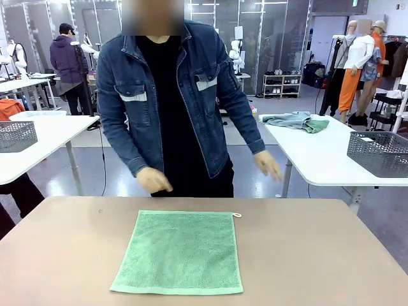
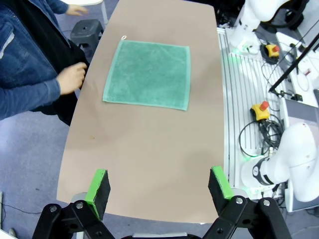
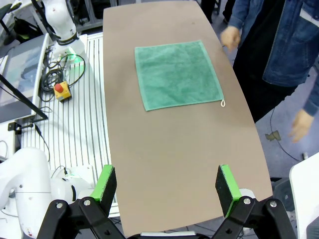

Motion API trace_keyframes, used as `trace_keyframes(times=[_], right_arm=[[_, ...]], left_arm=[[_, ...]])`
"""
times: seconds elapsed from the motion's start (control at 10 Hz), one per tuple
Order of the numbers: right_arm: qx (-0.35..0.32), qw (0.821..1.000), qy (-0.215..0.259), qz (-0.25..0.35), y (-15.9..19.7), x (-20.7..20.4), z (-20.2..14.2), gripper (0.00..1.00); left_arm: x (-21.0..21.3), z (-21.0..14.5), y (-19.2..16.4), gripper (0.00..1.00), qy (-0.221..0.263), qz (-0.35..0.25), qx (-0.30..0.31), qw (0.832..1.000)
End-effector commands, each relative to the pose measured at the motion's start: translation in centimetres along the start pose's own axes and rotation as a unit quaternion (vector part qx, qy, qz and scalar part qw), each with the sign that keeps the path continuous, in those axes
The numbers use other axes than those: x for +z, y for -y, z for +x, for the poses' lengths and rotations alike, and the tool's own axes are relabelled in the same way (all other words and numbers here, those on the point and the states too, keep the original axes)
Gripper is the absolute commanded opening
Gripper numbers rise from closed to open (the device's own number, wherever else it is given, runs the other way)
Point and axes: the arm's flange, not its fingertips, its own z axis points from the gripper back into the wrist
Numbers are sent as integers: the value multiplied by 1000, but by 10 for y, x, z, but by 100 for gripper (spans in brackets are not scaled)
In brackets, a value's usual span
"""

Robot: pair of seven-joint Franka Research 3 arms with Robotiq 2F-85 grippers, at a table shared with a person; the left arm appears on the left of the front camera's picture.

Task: Fold the towels and place them in the basket.
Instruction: When a person lays out a Towel with hook on the table, fold it in half twice.

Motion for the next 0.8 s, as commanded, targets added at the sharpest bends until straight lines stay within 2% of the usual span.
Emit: trace_keyframes(times=[0.0,0.5,0.6,0.7], right_arm=[[1,1000,2,-1,-1,1,1,100],[0,1000,0,0,0,0,0,100],[-1,999,-34,-8,-5,-5,17,100],[3,998,-62,-12,-9,-23,35,100]], left_arm=[[1,2,1,100,3,2,-2,1000],[0,0,0,100,0,0,0,1000],[-3,17,7,100,-45,24,9,999],[-25,39,7,100,-76,26,17,997]])
